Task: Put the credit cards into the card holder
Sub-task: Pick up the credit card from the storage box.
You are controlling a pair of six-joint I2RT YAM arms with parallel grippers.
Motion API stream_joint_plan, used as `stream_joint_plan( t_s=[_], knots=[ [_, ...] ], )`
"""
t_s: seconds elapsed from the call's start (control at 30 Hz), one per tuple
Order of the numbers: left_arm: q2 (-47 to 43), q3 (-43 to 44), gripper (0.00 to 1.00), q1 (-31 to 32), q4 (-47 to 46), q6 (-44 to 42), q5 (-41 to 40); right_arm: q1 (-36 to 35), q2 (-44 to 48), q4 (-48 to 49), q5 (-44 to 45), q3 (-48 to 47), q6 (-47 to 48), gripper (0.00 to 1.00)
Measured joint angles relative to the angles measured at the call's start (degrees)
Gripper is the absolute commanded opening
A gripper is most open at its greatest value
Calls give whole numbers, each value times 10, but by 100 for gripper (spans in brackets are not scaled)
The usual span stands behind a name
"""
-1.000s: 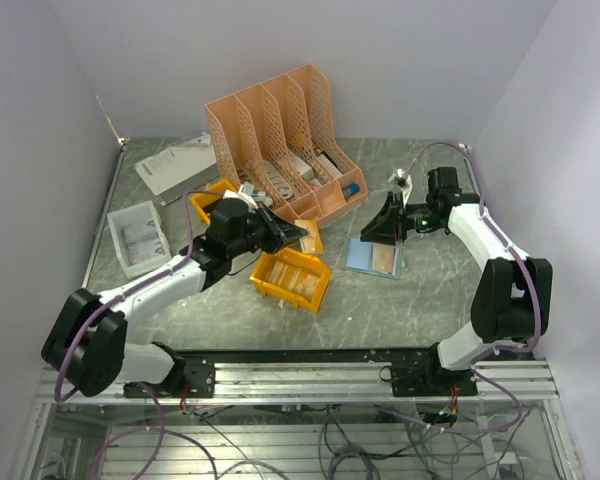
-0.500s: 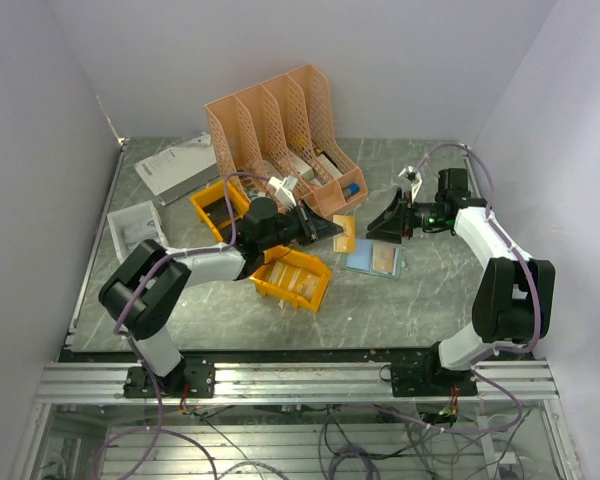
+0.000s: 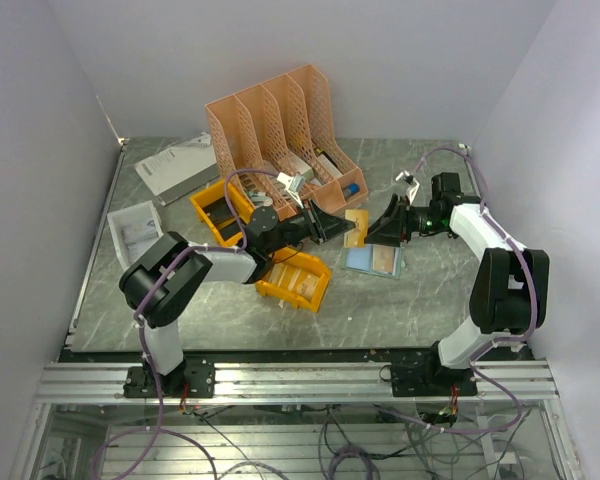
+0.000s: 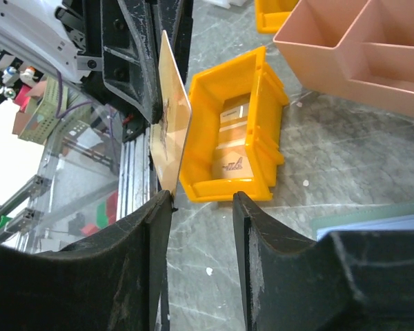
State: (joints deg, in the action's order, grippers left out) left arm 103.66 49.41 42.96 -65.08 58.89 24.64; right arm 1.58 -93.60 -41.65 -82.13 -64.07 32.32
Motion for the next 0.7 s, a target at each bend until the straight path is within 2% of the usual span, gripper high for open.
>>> stream_joint_plan(
  t_s=[0.17,0.3,0.37,0.47,0.5,0.63,0.7],
  knots=[
    [6,0,7,1,-25,-5,-5,-4,0,-29,-17,-5,28,36],
    [14,0,7,3,-47,-6,-6,-7,-2,-70,-30,-17,71,27],
    [20,0,7,3,-54,-8,-6,-9,-4,-86,-36,-22,87,20],
    [26,1,8,4,-57,-10,-6,-10,-7,-100,-40,-24,102,3],
    [27,1,11,4,-57,-11,-6,-10,-8,-103,-40,-24,105,0],
    [28,5,32,6,-59,-17,-3,-10,-12,-116,-42,-25,116,0],
    [28,5,38,6,-58,-21,-3,-11,-13,-127,-42,-28,128,0]
  ],
)
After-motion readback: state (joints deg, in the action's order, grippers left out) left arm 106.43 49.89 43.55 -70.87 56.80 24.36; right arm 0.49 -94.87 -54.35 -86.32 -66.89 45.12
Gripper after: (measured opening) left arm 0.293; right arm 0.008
